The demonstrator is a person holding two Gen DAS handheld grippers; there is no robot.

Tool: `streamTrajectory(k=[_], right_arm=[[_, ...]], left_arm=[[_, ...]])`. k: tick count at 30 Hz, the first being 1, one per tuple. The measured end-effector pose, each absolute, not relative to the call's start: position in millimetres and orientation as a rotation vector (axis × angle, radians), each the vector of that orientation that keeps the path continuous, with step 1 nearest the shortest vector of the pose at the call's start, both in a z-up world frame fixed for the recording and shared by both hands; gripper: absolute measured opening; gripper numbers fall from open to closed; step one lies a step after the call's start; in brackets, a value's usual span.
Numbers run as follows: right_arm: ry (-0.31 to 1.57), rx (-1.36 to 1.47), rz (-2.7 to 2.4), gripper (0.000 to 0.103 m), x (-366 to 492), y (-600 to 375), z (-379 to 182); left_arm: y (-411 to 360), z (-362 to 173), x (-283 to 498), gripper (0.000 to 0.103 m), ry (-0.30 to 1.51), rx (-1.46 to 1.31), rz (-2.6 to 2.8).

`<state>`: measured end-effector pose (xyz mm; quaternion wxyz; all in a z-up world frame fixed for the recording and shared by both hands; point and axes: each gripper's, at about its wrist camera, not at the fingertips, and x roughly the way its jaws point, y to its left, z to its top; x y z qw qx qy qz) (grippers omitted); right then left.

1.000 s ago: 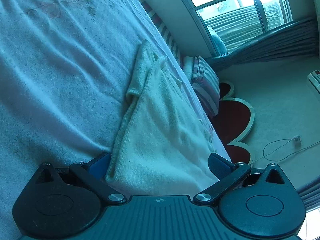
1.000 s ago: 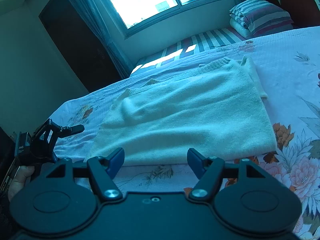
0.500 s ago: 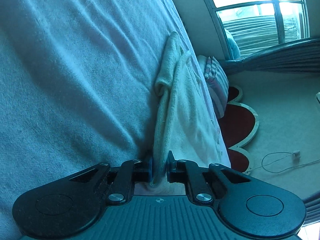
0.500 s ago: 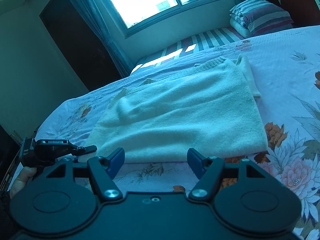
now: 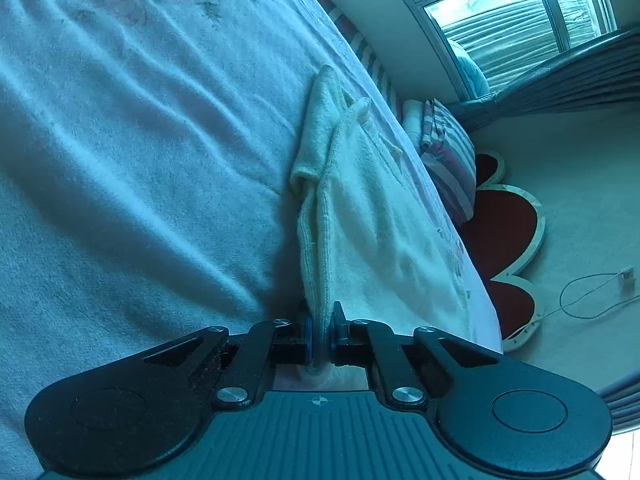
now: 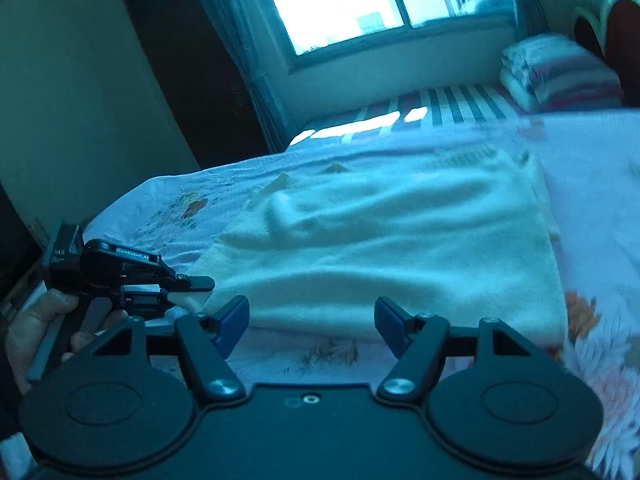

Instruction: Fold small clothes

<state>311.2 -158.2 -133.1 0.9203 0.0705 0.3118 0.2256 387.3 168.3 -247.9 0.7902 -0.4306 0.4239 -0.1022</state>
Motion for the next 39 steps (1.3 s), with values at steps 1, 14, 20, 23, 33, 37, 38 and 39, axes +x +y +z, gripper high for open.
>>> streamTrajectory(k=[1, 14, 20, 23, 33, 37, 38, 39], right_arm=[[0.61, 0.09, 0.456, 0.072, 316, -152, -128], [0.679, 0.18, 0.377, 0.075, 386, -158, -144], [0.721, -0.028, 0.318, 0.07, 423, -126, -153], [0.71, -0.187, 0.236, 0.062, 428, -111, -157], [0.751, -0.164, 0.237, 0.011, 425, -125, -174], [0.719, -0.18, 0.318, 0.015, 418, -105, -158], [0.727, -0.167, 0.341, 0.015, 418, -101, -159], [0.732, -0.17, 0.362, 0.014, 418, -97, -161]], left_arm=[[166, -243, 388, 0.007, 0.909, -0.915, -0.224], [177, -248, 396, 0.007, 0.942, -0.913, -0.189], [177, -257, 391, 0.007, 0.939, -0.931, -0.193], [178, -259, 389, 0.007, 0.938, -0.933, -0.195], [178, -261, 387, 0.007, 0.936, -0.928, -0.197], [178, -260, 386, 0.007, 0.935, -0.925, -0.196], [178, -260, 386, 0.007, 0.935, -0.927, -0.195], [178, -259, 385, 0.007, 0.935, -0.926, -0.194]])
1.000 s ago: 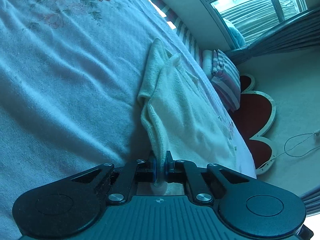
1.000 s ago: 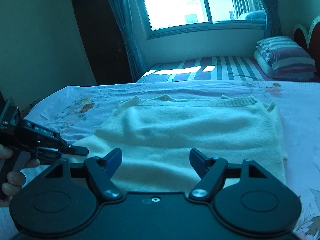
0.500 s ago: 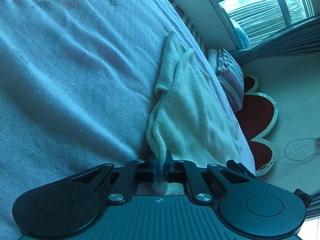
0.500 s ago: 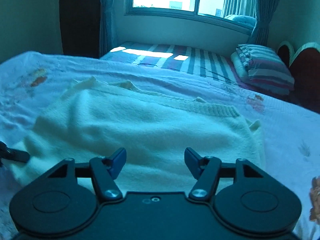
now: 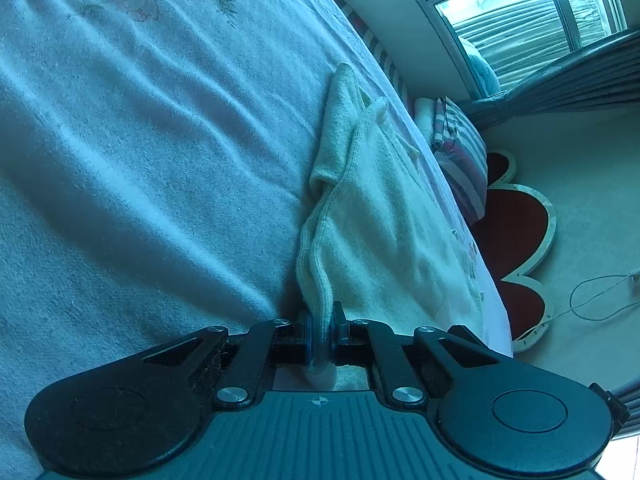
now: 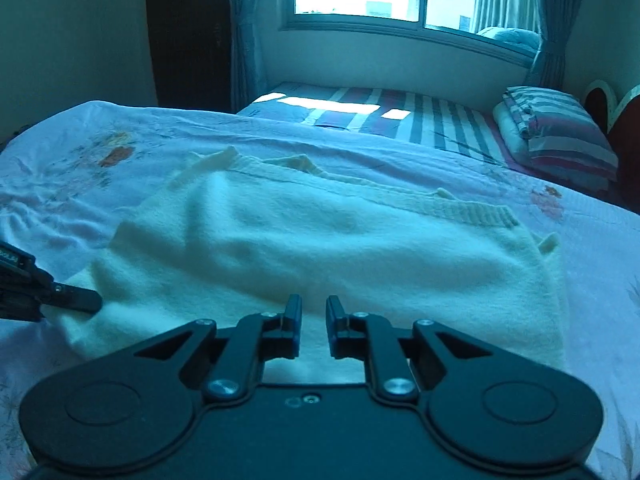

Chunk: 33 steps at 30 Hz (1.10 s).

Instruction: Fold small clothes

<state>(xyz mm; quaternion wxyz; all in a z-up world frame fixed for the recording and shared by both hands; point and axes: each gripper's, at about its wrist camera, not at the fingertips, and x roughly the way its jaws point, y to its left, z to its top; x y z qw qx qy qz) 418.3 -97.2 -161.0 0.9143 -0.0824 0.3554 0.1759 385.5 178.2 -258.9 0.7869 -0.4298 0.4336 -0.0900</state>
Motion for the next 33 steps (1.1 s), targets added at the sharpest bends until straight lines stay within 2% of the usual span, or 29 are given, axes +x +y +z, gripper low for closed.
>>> streamTrajectory(k=[6, 13, 23, 33], right_arm=[[0.801, -0.143, 0.366, 0.015, 423, -90, -181], [0.819, -0.037, 0.366, 0.015, 424, -102, -183], [0.807, 0.041, 0.374, 0.01, 422, -114, -187], [0.785, 0.154, 0.382, 0.01, 420, -127, -192]], left_arm=[[180, -251, 385, 0.007, 0.922, -0.923, -0.192], [171, -215, 397, 0.007, 0.872, -0.899, -0.244], [138, -161, 416, 0.007, 0.852, -0.744, -0.256], [36, -90, 456, 0.007, 0.871, -0.411, -0.46]])
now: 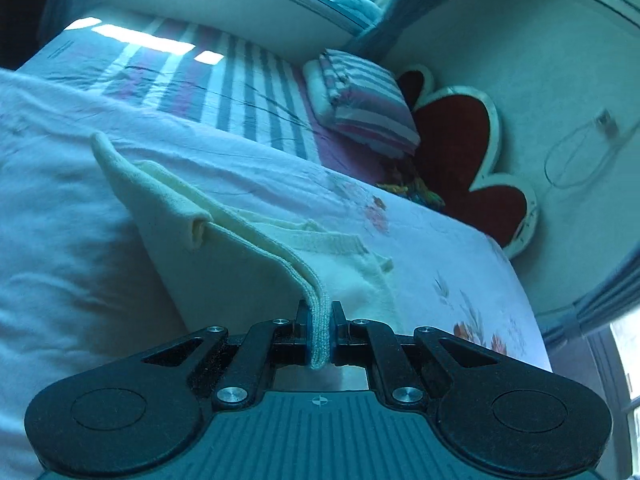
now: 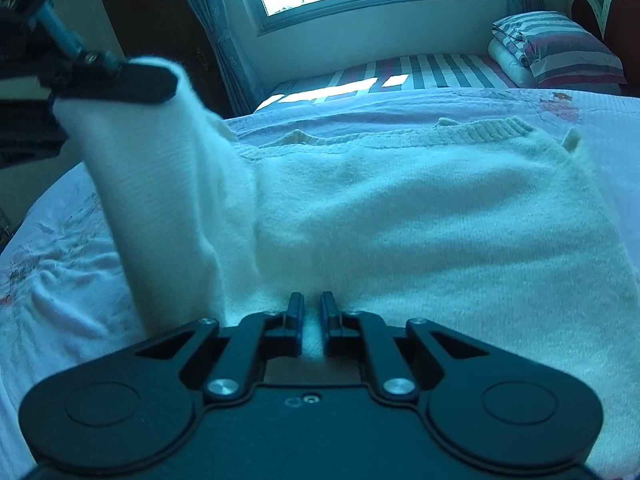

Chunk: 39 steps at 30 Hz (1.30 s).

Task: Fold small clothes
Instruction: 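Fold the lifted side over the sweater with the left tool and open it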

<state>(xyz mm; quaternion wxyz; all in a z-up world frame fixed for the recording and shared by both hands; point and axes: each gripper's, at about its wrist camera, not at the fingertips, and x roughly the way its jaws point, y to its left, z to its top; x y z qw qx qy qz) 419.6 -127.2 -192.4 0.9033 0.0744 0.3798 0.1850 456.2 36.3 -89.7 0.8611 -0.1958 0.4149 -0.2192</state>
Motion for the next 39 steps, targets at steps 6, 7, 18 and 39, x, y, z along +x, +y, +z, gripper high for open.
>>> streamTrajectory(k=[6, 7, 18, 39], right_arm=[[0.776, 0.308, 0.381, 0.004, 413, -148, -199], [0.778, 0.339, 0.378, 0.003, 412, -152, -200], [0.786, 0.554, 0.379, 0.004, 400, -189, -204], [0.8, 0.647, 0.262, 0.05, 349, -284, -183]], left_arm=[[-52, -79, 462, 0.007, 0.98, -0.179, -0.653], [-62, -80, 460, 0.007, 0.994, -0.161, -0.677], [-92, -103, 448, 0.007, 1.093, -0.141, -0.746], [-42, -98, 420, 0.013, 0.938, -0.424, -0.612]])
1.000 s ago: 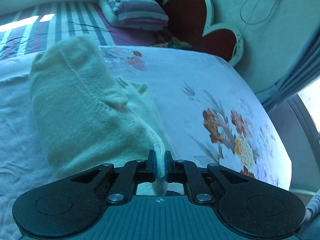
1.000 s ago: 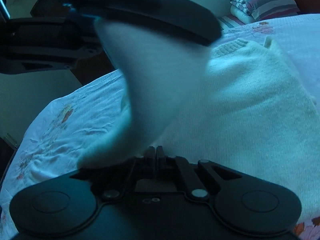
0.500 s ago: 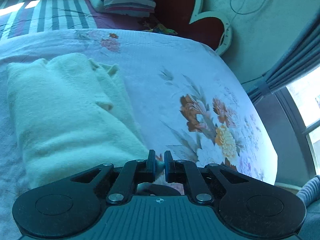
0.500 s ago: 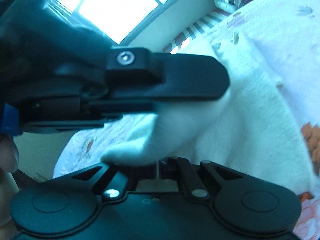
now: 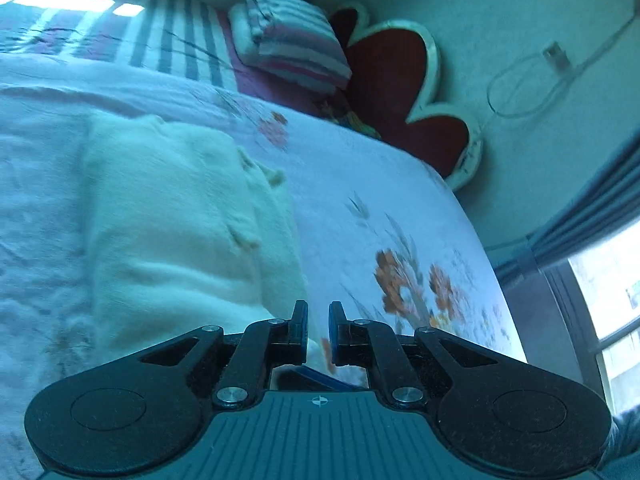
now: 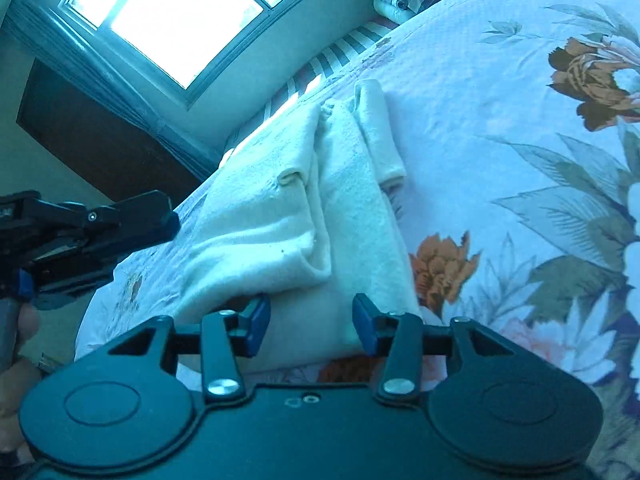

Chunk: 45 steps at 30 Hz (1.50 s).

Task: Fold small clothes
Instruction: 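Fold the lifted side over the sweater with the left tool and open it, then pinch and press the folded strip's edge with the right tool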

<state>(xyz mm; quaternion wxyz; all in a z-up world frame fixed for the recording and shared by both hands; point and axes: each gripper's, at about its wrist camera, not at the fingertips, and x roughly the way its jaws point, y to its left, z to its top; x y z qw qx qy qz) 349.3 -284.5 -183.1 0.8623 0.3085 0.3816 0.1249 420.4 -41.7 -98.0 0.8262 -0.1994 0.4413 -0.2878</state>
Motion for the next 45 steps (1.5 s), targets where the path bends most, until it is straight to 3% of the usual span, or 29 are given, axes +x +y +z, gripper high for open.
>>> streamTrajectory(k=[1, 2, 3, 9, 16, 28, 33, 39, 45], right_arm=[[0.785, 0.638, 0.246, 0.051, 345, -290, -177], [0.773, 0.62, 0.237, 0.053, 341, -293, -171], [0.762, 0.598, 0.242, 0.053, 339, -298, -165], [0.63, 0.588, 0.271, 0.051, 382, -317, -138], [0.758, 0.528, 0.354, 0.045, 477, -307, -163], [0.845, 0.609, 0.45, 0.045, 494, -290, -178], [0.895, 0.774, 0.444, 0.021, 507, -304, -196], [0.909, 0.806, 0.437, 0.01, 510, -307, -204], [0.798, 0.7, 0.454, 0.009, 488, -299, -174]], left_arm=[[-30, -100, 420, 0.05, 0.909, -0.439, -0.567], [-19, -102, 419, 0.098, 0.879, -0.458, -0.524], [-8, -106, 419, 0.101, 0.824, -0.486, -0.482], [2, -128, 437, 0.103, 0.81, -0.392, -0.378], [-24, -144, 460, 0.103, 0.78, -0.181, -0.423], [-15, -186, 499, 0.103, 0.863, -0.284, -0.369], [-26, -185, 504, 0.103, 0.863, -0.261, -0.406], [-45, -184, 502, 0.103, 0.883, -0.154, -0.416], [-61, -169, 493, 0.103, 0.854, -0.08, -0.439]])
